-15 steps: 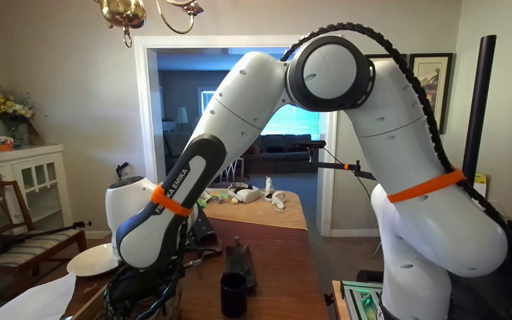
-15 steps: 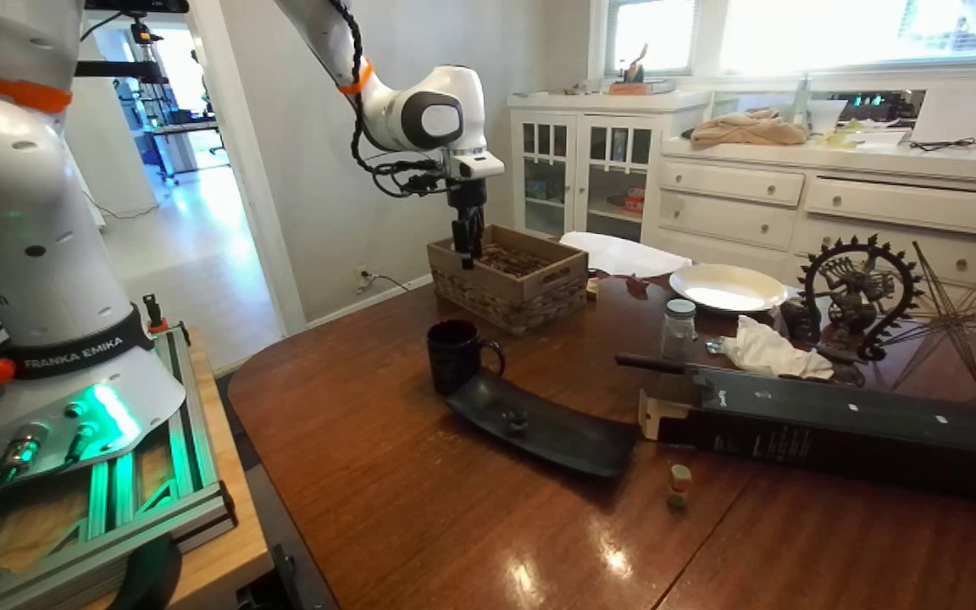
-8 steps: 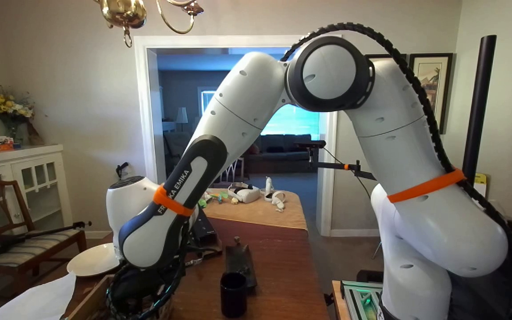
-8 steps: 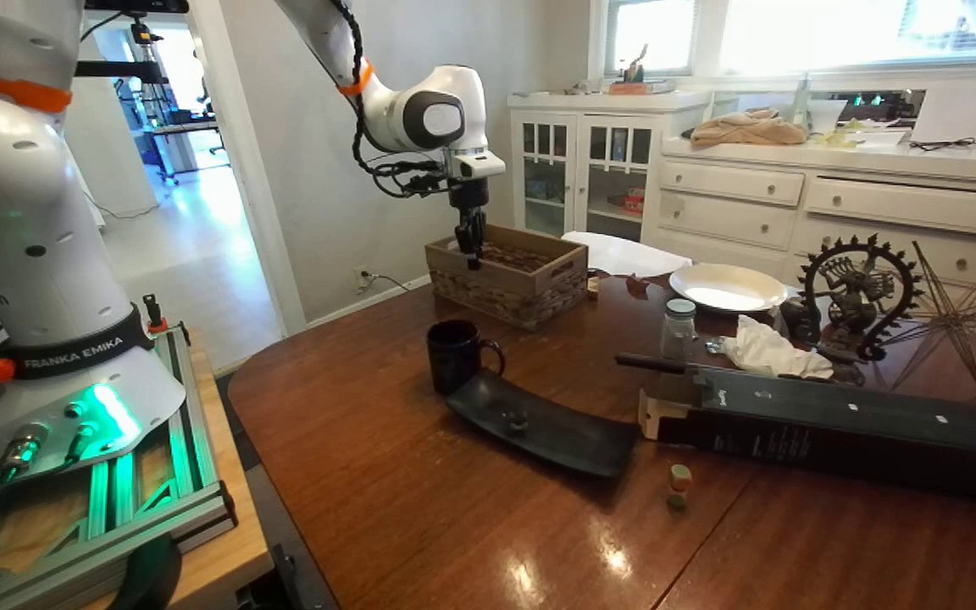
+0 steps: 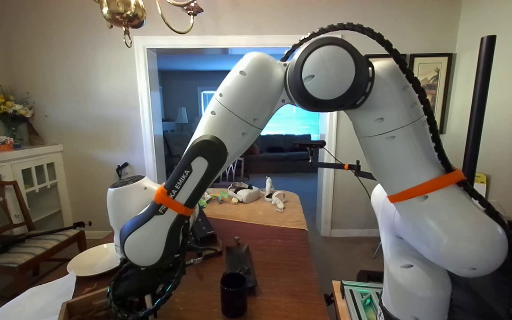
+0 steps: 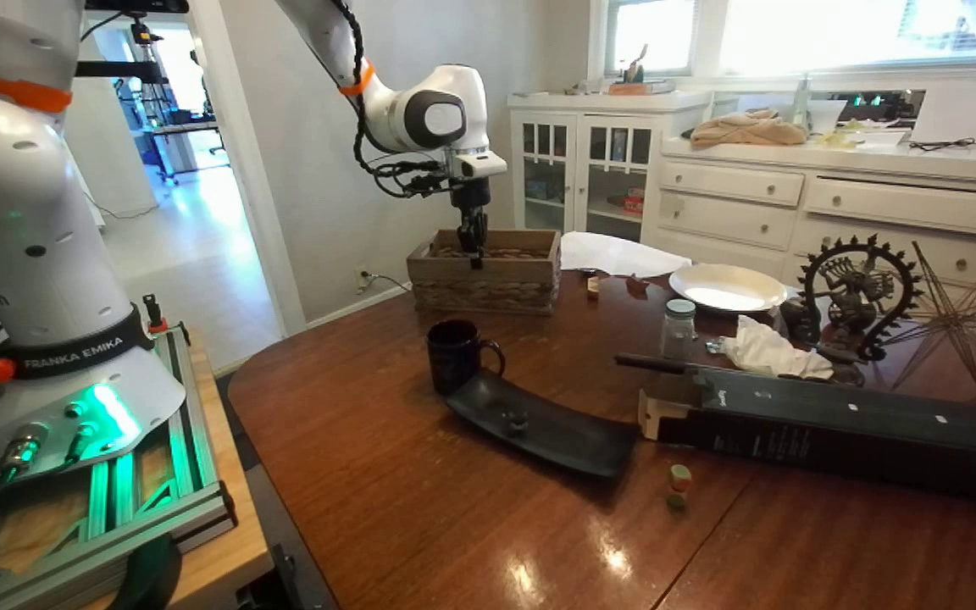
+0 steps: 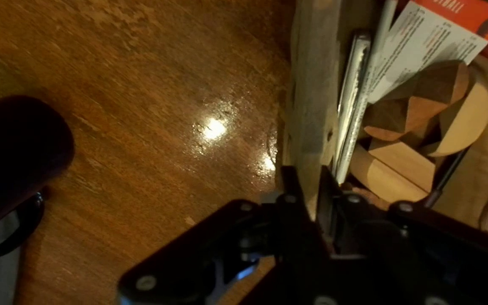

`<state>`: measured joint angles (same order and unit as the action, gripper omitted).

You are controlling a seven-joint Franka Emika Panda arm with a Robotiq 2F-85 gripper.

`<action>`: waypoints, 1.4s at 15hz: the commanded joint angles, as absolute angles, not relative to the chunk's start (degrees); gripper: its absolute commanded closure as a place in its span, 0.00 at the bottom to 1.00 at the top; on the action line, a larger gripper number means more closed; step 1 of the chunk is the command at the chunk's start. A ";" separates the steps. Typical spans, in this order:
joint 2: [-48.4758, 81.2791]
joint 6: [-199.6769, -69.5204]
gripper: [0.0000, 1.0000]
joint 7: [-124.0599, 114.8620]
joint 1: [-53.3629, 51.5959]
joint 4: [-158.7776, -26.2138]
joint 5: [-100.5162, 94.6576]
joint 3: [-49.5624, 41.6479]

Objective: Turn the basket around

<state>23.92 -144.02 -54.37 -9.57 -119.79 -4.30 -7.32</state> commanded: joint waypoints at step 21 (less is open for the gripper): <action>23.89 -141.82 0.86 -46.99 -8.73 -118.38 -7.95 -8.20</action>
